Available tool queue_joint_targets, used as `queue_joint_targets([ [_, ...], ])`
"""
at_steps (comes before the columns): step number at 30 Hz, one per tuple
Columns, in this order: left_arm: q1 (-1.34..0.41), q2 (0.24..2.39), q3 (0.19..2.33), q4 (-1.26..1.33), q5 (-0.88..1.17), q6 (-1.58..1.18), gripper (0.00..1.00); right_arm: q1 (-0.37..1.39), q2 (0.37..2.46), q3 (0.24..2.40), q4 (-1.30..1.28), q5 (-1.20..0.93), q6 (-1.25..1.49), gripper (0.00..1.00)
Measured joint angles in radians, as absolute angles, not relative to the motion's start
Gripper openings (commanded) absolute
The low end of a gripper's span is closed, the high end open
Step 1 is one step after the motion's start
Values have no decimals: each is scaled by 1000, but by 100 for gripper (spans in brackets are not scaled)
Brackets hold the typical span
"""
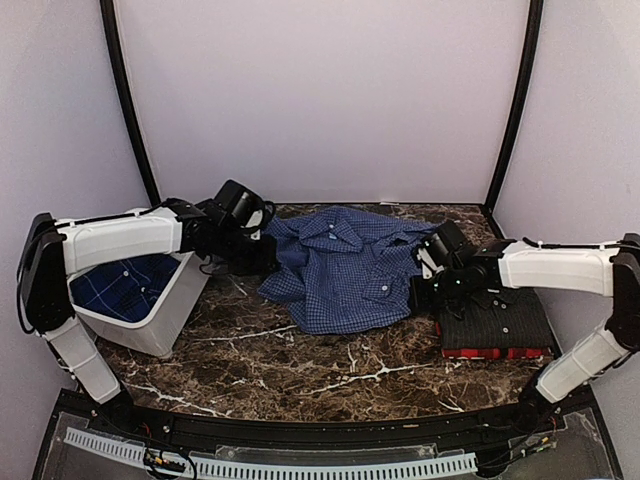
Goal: Fold and stack the long sleeve shirts
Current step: Move the crumpled shirt to the center of the board.
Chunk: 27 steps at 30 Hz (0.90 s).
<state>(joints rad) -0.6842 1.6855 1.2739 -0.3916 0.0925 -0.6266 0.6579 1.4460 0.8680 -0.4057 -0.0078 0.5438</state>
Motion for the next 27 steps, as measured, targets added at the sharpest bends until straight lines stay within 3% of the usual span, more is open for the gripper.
queue_joint_targets([
  [10,-603,1606,1212,-727,105,-474,0,813,1379,789,-548,-150,510,0],
  [20,-580,1522,1217,-986,104,-384,1,821,1292,789,-724,-152,513,0],
  [24,-580,1501,1214,-1019,113,-367,14,823,1278,799,-736,-174,510,0],
  [27,-580,1501,1198,-1035,118,-352,34,863,1279,802,-743,-187,508,14],
])
